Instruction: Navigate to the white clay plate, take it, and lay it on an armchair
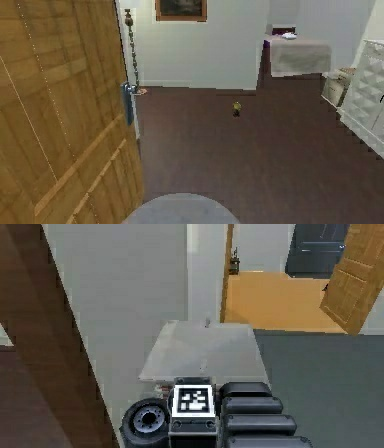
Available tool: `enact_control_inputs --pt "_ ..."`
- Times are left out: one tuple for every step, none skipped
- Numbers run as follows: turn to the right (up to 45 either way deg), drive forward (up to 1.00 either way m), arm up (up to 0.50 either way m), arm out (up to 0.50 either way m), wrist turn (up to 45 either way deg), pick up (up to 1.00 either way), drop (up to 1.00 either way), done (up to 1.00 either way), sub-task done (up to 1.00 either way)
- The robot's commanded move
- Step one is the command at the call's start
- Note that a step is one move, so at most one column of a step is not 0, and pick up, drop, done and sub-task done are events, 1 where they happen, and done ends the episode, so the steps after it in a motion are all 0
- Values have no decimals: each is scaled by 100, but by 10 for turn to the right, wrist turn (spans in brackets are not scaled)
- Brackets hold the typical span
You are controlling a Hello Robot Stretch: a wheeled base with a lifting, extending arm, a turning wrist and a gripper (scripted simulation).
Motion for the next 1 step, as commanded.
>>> enact_control_inputs --pt "30 0 0 0 0 0 0 0 0"
